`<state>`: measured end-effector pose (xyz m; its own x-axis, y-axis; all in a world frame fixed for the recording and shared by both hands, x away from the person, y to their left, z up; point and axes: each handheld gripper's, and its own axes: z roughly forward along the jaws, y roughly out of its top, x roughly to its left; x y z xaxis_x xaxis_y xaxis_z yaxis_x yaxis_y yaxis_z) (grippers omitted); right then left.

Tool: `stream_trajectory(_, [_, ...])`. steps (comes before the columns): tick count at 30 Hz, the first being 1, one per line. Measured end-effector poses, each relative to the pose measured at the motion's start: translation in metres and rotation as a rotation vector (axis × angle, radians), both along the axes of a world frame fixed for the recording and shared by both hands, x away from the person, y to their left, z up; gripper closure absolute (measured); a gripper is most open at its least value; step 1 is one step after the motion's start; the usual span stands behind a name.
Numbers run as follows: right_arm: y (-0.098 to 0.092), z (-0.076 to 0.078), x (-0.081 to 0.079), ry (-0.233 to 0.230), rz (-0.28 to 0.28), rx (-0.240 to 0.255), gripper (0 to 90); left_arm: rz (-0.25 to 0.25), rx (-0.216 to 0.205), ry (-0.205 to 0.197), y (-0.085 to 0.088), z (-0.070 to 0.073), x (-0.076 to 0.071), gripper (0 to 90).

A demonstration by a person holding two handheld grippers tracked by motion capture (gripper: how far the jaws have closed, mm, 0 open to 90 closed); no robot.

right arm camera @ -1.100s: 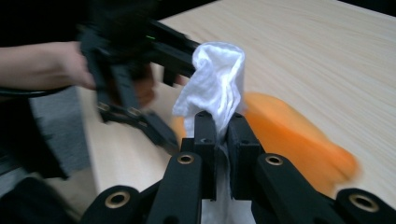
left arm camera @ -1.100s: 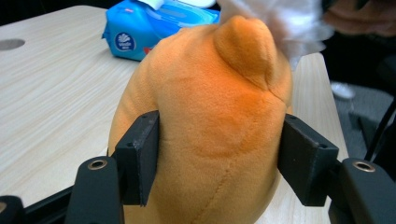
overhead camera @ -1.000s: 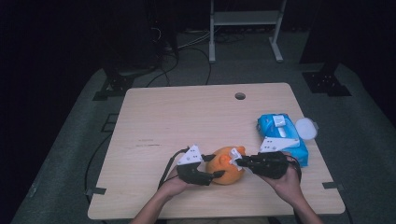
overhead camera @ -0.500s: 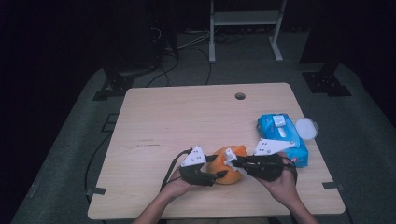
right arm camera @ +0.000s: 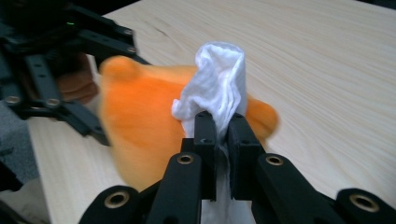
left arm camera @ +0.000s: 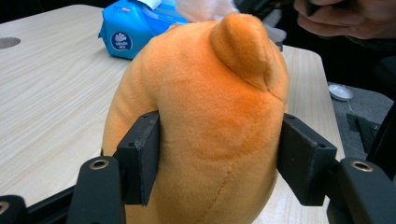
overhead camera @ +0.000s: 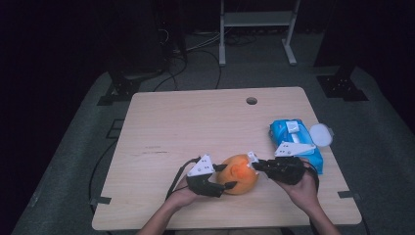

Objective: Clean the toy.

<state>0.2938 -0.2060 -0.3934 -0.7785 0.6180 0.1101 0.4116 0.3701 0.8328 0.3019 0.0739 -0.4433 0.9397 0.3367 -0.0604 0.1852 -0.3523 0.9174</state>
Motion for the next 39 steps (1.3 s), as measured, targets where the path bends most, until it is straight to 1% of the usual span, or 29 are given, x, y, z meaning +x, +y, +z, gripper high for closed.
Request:
stream_trajectory(1, [0.008, 0.003, -0.004, -0.014, 0.021, -0.005, 83.2, 0.0, -0.001, 0.003, 0.0, 0.0, 0.0, 37.2])
stream_trajectory(2, [0.008, 0.003, -0.004, -0.014, 0.021, -0.005, 83.2, -0.001, -0.003, 0.004, 0.001, 0.0, 0.0, 37.2])
stream_trajectory(4, [0.014, 0.007, -0.008, -0.026, 0.046, 0.004, 83.2, -0.006, -0.012, 0.009, 0.002, 0.0, 0.001, 37.6])
stream_trajectory(5, [0.019, 0.01, -0.011, -0.016, 0.086, 0.044, 83.2, -0.005, -0.014, 0.01, 0.002, 0.0, 0.001, 37.7])
stream_trajectory(6, [0.019, 0.01, -0.011, -0.016, 0.086, 0.044, 83.2, -0.005, -0.016, 0.012, 0.002, 0.0, 0.001, 37.7])
stream_trajectory(7, [0.021, 0.012, -0.013, -0.014, 0.103, 0.054, 83.2, -0.007, -0.011, 0.004, 0.001, 0.0, 0.001, 37.7])
stream_trajectory(8, [0.025, 0.013, -0.015, -0.027, 0.111, 0.038, 83.2, -0.007, -0.006, 0.001, 0.001, 0.0, 0.0, 37.8])
stream_trajectory(10, [0.028, 0.015, -0.017, -0.05, 0.111, 0.008, 83.2, -0.008, -0.003, -0.005, 0.002, 0.0, 0.0, 37.9])
stream_trajectory(12, [0.025, 0.014, -0.015, -0.039, 0.1, 0.017, 83.2, -0.01, -0.005, -0.009, 0.001, -0.001, -0.001, 38.1])
stream_trajectory(13, [0.018, 0.013, -0.011, -0.028, 0.083, 0.024, 83.2, -0.011, -0.003, -0.013, 0.0, -0.001, -0.001, 38.0])
stream_trajectory(14, [0.018, 0.013, -0.011, -0.028, 0.083, 0.024, 83.2, -0.015, 0.004, -0.02, -0.001, -0.001, -0.002, 38.0])
stream_trajectory(16, [0.011, 0.011, -0.007, -0.021, 0.062, 0.025, 83.2, -0.032, 0.014, -0.036, -0.003, -0.001, -0.004, 38.0])
stream_trajectory(17, [0.004, 0.008, -0.002, -0.018, 0.027, 0.015, 83.2, -0.051, 0.027, -0.057, -0.005, -0.001, -0.007, 37.9])
stream_trajectory(18, [0.004, 0.008, -0.002, -0.018, 0.027, 0.015, 83.2, -0.051, 0.027, -0.057, -0.005, -0.001, -0.007, 37.8])
stream_trajectory(19, [-0.004, 0.003, 0.003, 0.002, 0.001, 0.018, 83.2, -0.057, 0.032, -0.065, -0.006, -0.001, -0.008, 37.8])
stream_trajectory(20, [-0.004, 0.003, 0.003, 0.002, 0.001, 0.018, 83.2, -0.062, 0.034, -0.067, -0.007, -0.002, -0.009, 37.8])
stream_trajectory(22, [-0.009, -0.001, 0.007, 0.029, -0.006, 0.039, 83.1, -0.066, 0.039, -0.067, -0.008, -0.002, -0.009, 37.7])
stream_trajectory(24, [-0.007, 0.0, 0.006, 0.031, -0.001, 0.033, 83.2, -0.073, 0.044, -0.069, -0.01, -0.002, -0.01, 37.4])
stream_trajectory(27, [0.002, 0.005, 0.0, 0.016, 0.024, 0.021, 83.4, -0.049, 0.052, -0.075, -0.012, -0.001, -0.01, 37.1])
stream_trajectory(30, [0.011, 0.01, -0.007, 0.004, 0.062, 0.027, 83.4, -0.029, 0.038, -0.066, -0.012, -0.002, -0.01, 37.0])
stream_trajectory(31, [0.014, 0.013, -0.009, -0.001, 0.078, 0.039, 83.4, -0.027, 0.034, -0.06, -0.012, -0.002, -0.01, 36.9])
stream_trajectory(32, [0.014, 0.013, -0.009, -0.001, 0.078, 0.039, 83.4, -0.028, 0.032, -0.057, -0.011, -0.002, -0.01, 36.7])
stream_trajectory(33, [0.016, 0.013, -0.01, -0.01, 0.077, 0.023, 83.3, -0.031, 0.031, -0.06, -0.011, -0.002, -0.009, 35.6])
stream_trajectory(34, [0.016, 0.013, -0.01, -0.01, 0.077, 0.023, 83.3, -0.037, 0.03, -0.068, -0.01, -0.002, -0.009, 35.6])
stream_trajectory(35, [0.014, 0.01, -0.007, -0.006, 0.067, 0.019, 83.2, -0.044, 0.011, -0.077, -0.009, -0.002, -0.007, 28.3])
stream_trajectory(36, [0.014, 0.01, -0.007, -0.006, 0.067, 0.019, 83.2, -0.044, 0.011, -0.077, -0.009, -0.002, -0.007, 23.8])
stream_trajectory(37, [0.012, 0.008, -0.006, 0.0, 0.06, 0.02, 83.2, -0.044, 0.002, -0.077, -0.008, -0.001, -0.006, 23.8])
stream_trajectory(38, [0.01, 0.007, -0.005, 0.003, 0.057, 0.027, 83.1, -0.045, 0.002, -0.08, -0.007, -0.001, -0.004, 18.9])
stream_trajectory(39, [0.008, 0.007, -0.004, 0.005, 0.054, 0.027, 83.1, -0.044, 0.015, -0.093, -0.005, -0.002, -0.002, 16.2])
